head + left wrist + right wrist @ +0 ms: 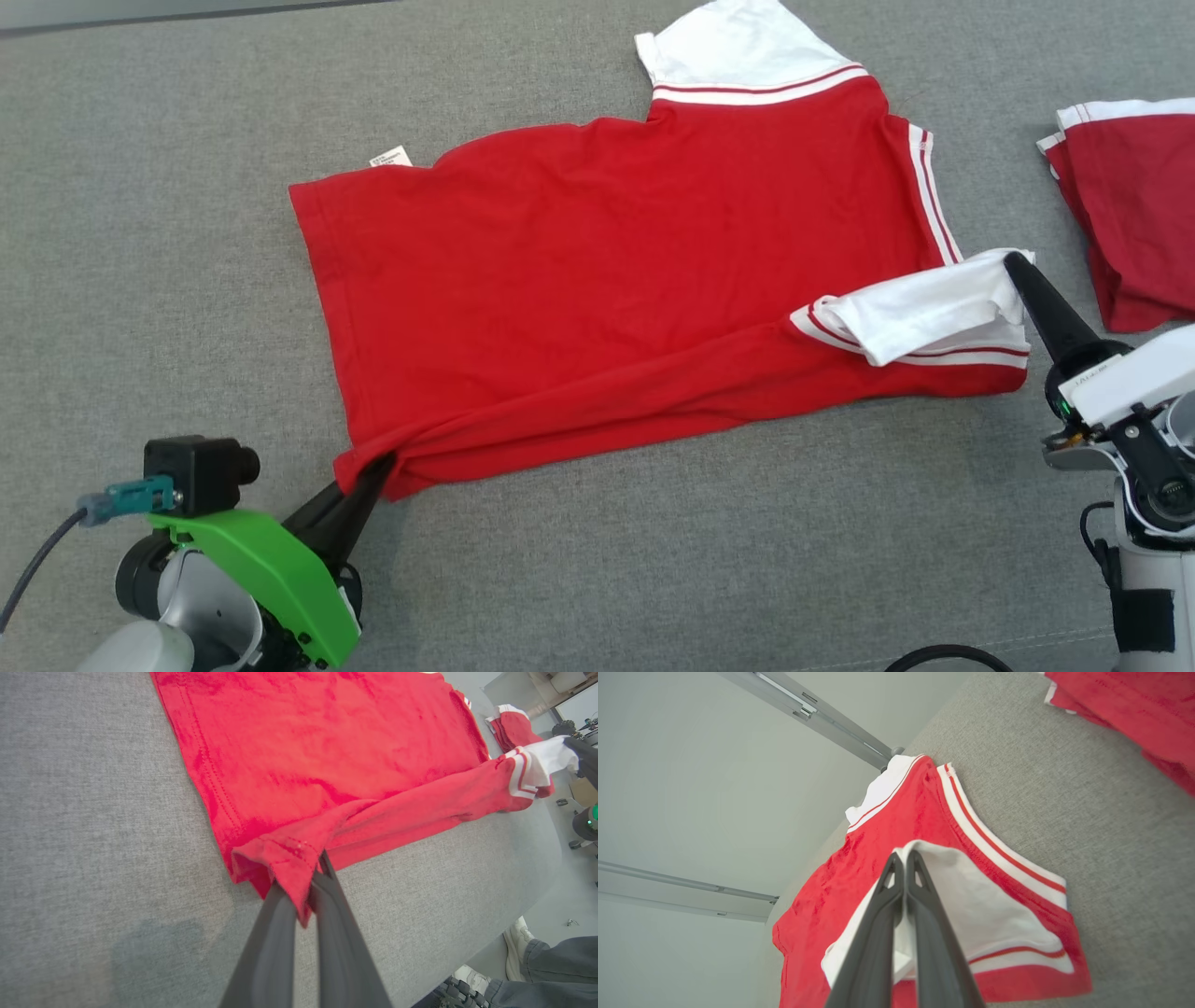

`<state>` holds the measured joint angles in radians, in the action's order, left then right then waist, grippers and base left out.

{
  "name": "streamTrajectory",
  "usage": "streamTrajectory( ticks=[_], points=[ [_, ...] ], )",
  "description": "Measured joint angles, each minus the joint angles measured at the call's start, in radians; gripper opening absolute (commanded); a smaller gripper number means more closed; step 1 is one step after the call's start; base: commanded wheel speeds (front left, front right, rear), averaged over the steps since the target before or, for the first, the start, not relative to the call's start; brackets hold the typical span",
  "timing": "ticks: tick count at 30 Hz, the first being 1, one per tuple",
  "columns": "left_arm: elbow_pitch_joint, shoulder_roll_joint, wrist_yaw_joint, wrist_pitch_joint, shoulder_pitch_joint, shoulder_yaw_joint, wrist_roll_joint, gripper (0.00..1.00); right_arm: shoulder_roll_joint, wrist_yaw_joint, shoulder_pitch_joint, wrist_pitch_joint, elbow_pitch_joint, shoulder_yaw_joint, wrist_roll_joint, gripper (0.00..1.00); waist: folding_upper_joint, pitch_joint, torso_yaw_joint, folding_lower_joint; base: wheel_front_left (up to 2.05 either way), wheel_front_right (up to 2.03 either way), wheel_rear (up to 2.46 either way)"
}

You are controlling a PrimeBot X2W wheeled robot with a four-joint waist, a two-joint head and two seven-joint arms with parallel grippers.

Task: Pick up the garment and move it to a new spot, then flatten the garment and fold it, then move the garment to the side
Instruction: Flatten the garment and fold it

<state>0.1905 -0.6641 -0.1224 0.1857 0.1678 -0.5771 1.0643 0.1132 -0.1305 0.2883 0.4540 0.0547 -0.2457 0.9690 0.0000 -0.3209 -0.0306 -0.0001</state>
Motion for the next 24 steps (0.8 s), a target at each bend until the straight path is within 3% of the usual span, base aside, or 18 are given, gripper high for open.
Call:
streamTrajectory(
  ticks=[11, 18, 19, 20, 21, 22, 24],
  points=[
    [-0.107, 0.028, 0.037, 0.098, 0.141, -0.044, -0.006, 0.00, -0.009, 0.000, 0.120, 0.017, 0.107, -0.001, -0.122, 0.00, 0.0000, -0.027, 0.013, 0.0001, 0.00, 0.00, 0.00],
    [-0.180, 0.049, 0.052, 0.131, 0.199, -0.060, -0.011, 0.00, 0.006, 0.000, 0.160, -0.021, 0.149, 0.070, -0.169, 0.00, 0.0000, -0.044, 0.003, 0.0001, 0.00, 0.00, 0.00],
    [-0.190, 0.050, 0.052, 0.133, 0.202, -0.059, -0.010, 0.00, 0.014, 0.000, 0.165, -0.033, 0.156, 0.089, -0.178, 0.18, 0.0000, -0.046, -0.001, 0.0001, 0.00, 0.00, 0.00],
    [-0.198, 0.050, 0.052, 0.137, 0.204, -0.059, -0.010, 0.00, 0.025, 0.000, 0.168, -0.043, 0.161, 0.109, -0.185, 0.45, 0.0000, -0.047, -0.004, 0.0001, 0.00, 0.00, 0.00],
    [-0.204, 0.051, 0.050, 0.137, 0.204, -0.059, -0.010, 0.20, 0.035, 0.000, 0.168, -0.059, 0.166, 0.129, -0.193, 0.82, 0.0000, -0.048, -0.006, 0.0001, 0.00, 0.00, 0.00],
    [-0.210, 0.053, 0.047, 0.133, 0.204, -0.059, -0.010, 0.40, 0.046, 0.000, 0.168, -0.075, 0.171, 0.147, -0.201, 1.00, 0.0000, -0.048, -0.007, 0.0001, 0.00, 0.00, 0.00],
    [-0.218, 0.062, 0.043, 0.128, 0.202, -0.059, -0.008, 0.49, 0.072, 0.000, 0.168, -0.104, 0.176, 0.187, -0.202, 1.00, 0.0000, -0.048, -0.008, 0.0001, 0.00, 0.00, 0.00]
  ],
)
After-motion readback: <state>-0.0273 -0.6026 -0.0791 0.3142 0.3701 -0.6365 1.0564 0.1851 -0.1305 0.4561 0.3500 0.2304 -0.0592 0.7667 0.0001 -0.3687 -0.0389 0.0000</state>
